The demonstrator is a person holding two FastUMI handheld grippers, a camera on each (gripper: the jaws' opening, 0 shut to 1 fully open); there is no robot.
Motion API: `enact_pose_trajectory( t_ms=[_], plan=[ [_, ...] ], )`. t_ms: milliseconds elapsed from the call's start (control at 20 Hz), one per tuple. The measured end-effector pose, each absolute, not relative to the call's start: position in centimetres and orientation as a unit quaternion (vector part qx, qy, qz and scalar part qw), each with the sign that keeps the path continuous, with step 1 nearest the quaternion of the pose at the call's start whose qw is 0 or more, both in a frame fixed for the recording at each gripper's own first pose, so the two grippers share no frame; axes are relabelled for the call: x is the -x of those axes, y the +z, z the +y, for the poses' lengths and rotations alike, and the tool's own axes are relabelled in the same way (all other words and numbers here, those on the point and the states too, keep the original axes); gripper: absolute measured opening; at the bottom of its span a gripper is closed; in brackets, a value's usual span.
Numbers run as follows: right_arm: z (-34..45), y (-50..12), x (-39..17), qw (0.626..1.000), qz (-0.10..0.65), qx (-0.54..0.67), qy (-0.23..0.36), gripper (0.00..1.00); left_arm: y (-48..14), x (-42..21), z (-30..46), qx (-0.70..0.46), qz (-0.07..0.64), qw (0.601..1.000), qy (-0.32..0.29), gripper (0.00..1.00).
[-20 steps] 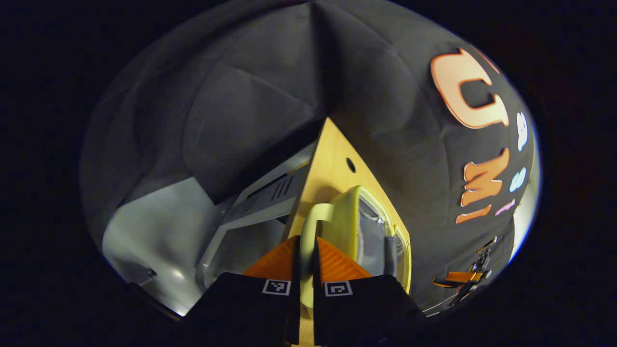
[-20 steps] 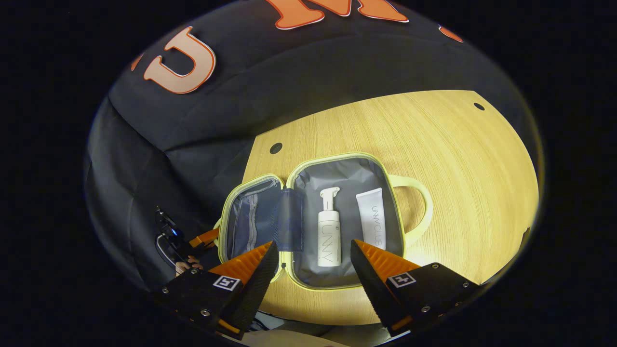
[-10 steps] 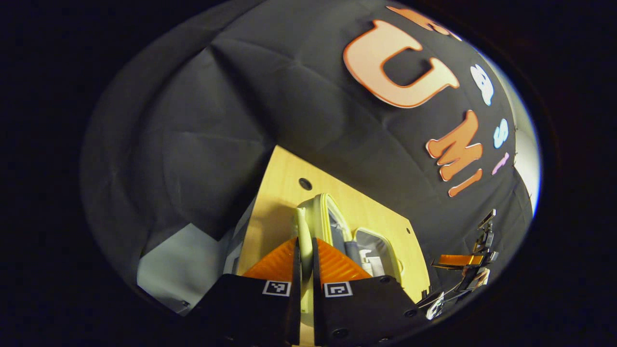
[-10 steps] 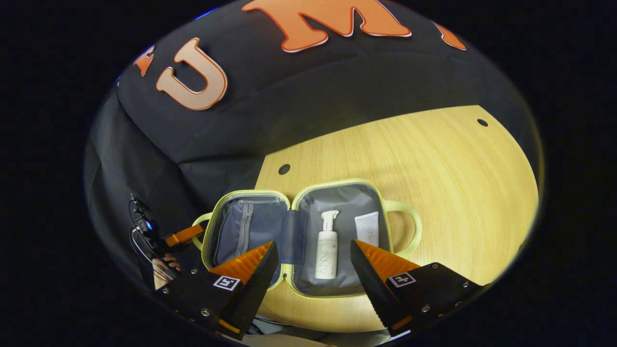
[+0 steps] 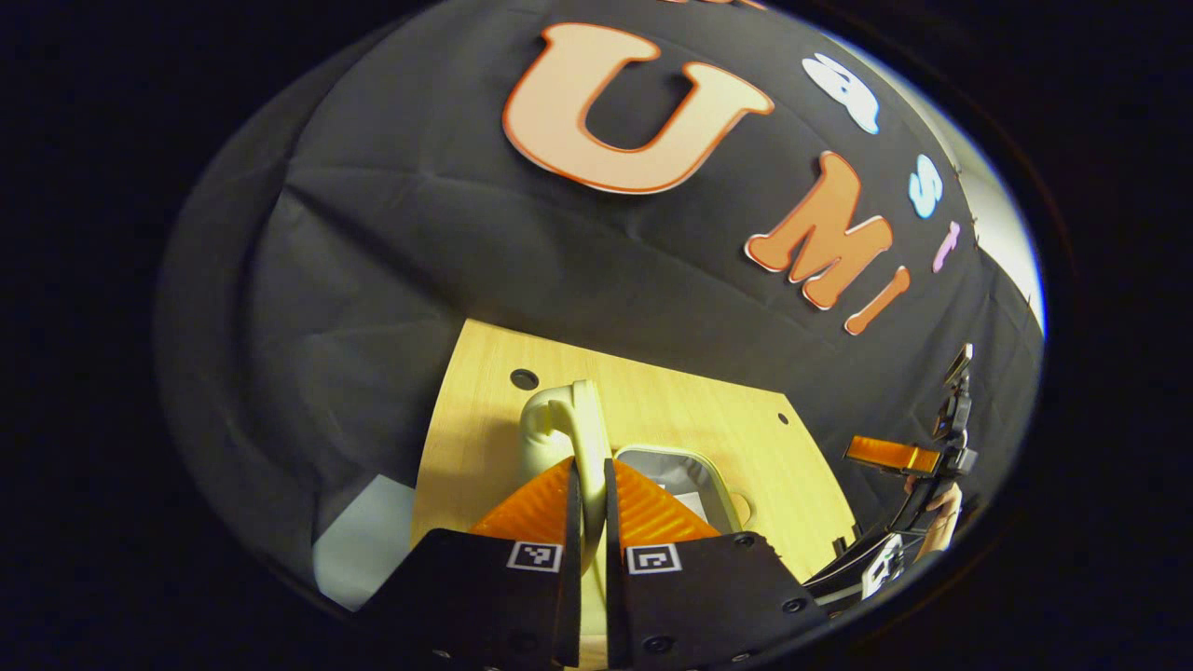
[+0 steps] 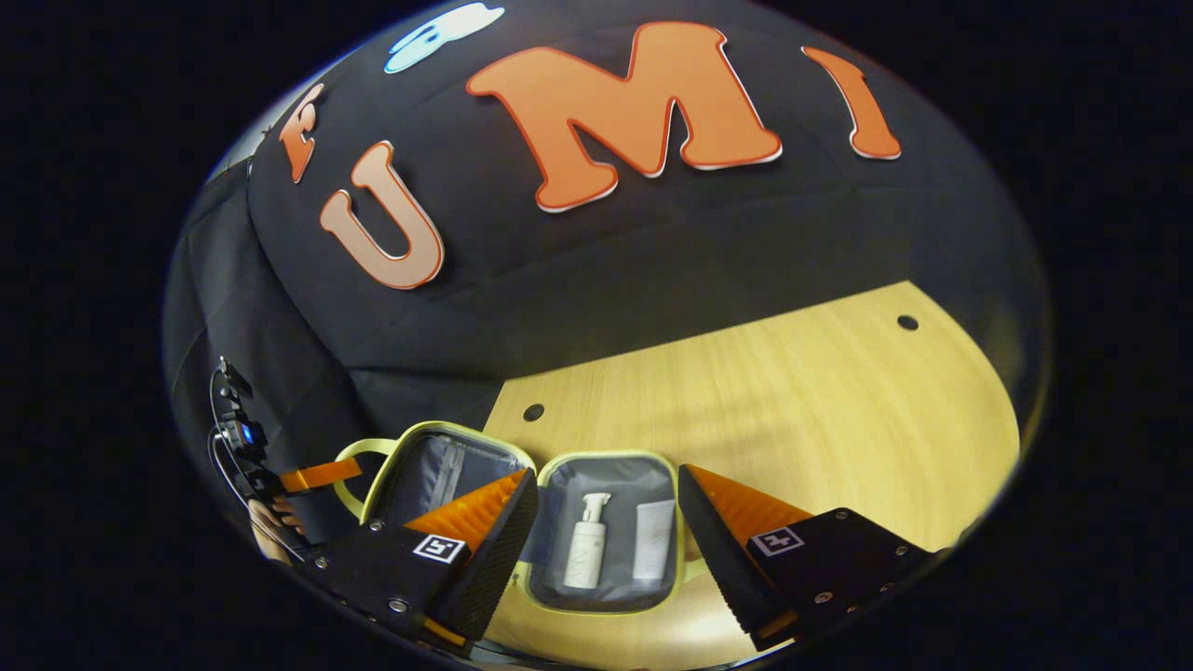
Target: First open the suitcase, pack the skin care products into it, and then close the suitcase.
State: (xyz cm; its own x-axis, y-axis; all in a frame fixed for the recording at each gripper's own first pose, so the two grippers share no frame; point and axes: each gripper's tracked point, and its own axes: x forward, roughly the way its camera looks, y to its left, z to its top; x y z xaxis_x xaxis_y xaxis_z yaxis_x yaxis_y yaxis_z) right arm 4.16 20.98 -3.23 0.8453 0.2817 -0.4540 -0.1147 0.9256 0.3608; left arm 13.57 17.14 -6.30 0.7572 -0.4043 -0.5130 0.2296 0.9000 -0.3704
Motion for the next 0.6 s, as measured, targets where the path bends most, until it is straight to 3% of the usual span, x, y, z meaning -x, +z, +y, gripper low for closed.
enact_pose_trajectory(
  t_ms=[600],
  plan=[
    [7.1, 2.3, -6.5, 0.971, 0.177, -0.115, 0.110, 0.95, -2.6, -13.1, 1.6, 0.006, 0.281, 0.955, -0.098, 0.11]
  ],
)
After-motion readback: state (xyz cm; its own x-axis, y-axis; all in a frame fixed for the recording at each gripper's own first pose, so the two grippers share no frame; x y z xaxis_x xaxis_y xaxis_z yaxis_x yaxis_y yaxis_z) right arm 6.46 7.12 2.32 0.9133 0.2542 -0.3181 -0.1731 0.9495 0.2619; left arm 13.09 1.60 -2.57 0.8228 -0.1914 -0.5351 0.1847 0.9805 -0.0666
